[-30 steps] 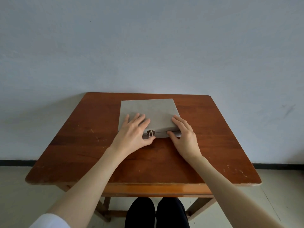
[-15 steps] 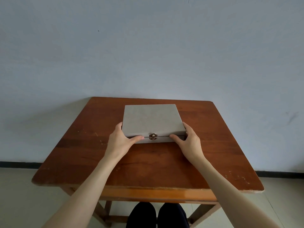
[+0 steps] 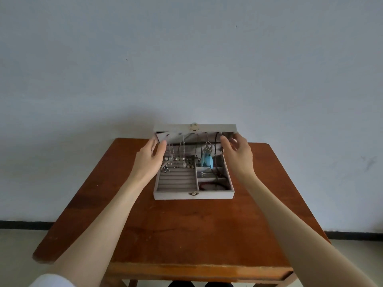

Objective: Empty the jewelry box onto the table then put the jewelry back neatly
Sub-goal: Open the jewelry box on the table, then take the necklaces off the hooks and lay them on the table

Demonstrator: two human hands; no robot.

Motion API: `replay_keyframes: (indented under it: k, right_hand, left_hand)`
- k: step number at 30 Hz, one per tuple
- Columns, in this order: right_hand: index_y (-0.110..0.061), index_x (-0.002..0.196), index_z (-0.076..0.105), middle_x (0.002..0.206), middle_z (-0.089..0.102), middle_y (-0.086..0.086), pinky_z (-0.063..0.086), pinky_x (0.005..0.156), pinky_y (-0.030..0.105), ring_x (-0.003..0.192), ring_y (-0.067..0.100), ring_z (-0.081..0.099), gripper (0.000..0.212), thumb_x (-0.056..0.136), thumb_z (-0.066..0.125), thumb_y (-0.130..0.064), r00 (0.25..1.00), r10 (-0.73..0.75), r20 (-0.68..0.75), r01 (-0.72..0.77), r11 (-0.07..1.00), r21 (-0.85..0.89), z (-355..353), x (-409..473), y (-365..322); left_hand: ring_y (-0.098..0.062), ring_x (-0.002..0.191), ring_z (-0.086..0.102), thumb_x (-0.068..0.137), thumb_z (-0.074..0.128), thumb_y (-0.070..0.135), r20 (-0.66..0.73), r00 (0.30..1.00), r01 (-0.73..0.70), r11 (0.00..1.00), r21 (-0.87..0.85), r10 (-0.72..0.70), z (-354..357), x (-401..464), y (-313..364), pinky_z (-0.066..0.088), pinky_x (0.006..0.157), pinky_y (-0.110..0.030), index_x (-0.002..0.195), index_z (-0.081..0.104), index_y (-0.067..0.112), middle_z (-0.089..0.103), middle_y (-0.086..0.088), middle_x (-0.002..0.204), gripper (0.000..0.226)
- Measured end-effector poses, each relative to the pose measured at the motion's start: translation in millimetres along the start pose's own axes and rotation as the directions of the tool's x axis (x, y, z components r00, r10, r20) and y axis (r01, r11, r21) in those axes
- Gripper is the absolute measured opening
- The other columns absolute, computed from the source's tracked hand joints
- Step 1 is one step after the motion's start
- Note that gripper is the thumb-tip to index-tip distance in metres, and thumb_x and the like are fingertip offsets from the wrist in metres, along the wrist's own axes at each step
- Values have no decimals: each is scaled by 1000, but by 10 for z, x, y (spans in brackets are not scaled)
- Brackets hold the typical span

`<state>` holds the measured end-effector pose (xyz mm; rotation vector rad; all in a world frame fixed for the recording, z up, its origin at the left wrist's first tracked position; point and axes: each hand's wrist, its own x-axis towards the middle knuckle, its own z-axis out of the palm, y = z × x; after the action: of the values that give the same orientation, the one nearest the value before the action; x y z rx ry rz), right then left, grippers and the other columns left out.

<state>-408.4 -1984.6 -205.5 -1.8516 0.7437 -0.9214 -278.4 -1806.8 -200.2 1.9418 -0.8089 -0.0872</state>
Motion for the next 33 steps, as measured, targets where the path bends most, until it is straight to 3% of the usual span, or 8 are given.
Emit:
replay_keyframes:
  k: [2,5,12,21,24,26,29,33]
  right_hand:
    - [-22,127,52,125,58,2,46,100,40,116,16,54,43,89,49,-42,1000,0,9,0,1000,17,49,173,-32]
    - [-13,137,42,134,52,3,42,103,32,123,16,49,47,94,49,-30,1000,29,-8,-28,998,58,114,433,-49]
    - [-11,141,36,142,42,7,37,108,37,128,21,45,48,96,44,-24,997,79,1,-79,996,29,248,910,76]
    - [-13,139,41,133,39,5,39,98,28,111,13,46,43,95,40,-15,998,49,-24,-49,999,25,185,1261,211]
    - [-13,140,39,131,35,3,35,93,21,114,12,45,45,96,41,-15,999,34,-30,-34,999,21,193,1255,254]
    - [-14,142,37,133,34,6,37,100,25,118,16,45,47,95,43,-17,998,32,-48,-32,999,2,224,1237,275]
    - [-15,145,31,134,34,8,38,107,37,120,19,45,50,96,42,-17,998,35,-48,-38,998,-58,243,1222,275]
    - [-14,141,37,140,37,12,33,108,37,128,26,39,45,96,41,-15,996,25,-87,-44,973,-228,211,1174,226]
  left_hand:
    - [-12,139,27,98,35,36,46,999,23,998,-59,-20,-4,197,-15,18,102,-18,144,28,11,31,-1,150,53]
    - [-9,141,20,99,34,32,108,993,73,984,-162,-56,50,476,-6,15,103,-19,148,13,22,20,6,154,54]
    - [-12,143,12,98,36,25,138,980,178,939,-294,-143,277,992,-63,12,115,-35,148,13,20,12,3,156,55]
    - [-15,140,16,93,38,10,104,984,171,914,-367,-142,545,1266,-66,15,113,-35,147,19,17,20,-1,151,57]
    - [-10,131,23,93,38,7,105,986,161,921,-356,-132,563,1283,-90,17,110,-31,147,19,20,25,2,141,58]
    - [-7,124,27,93,39,7,126,984,161,937,-310,-127,552,1289,-108,20,106,-28,146,21,21,27,4,131,58]
    - [-15,131,31,89,41,14,161,980,146,967,-209,-114,519,1296,-122,22,111,-31,146,21,23,30,1,141,61]
    - [-16,125,42,95,41,9,79,993,87,995,-41,-84,436,1294,-109,29,94,-18,144,28,14,36,-7,141,51]
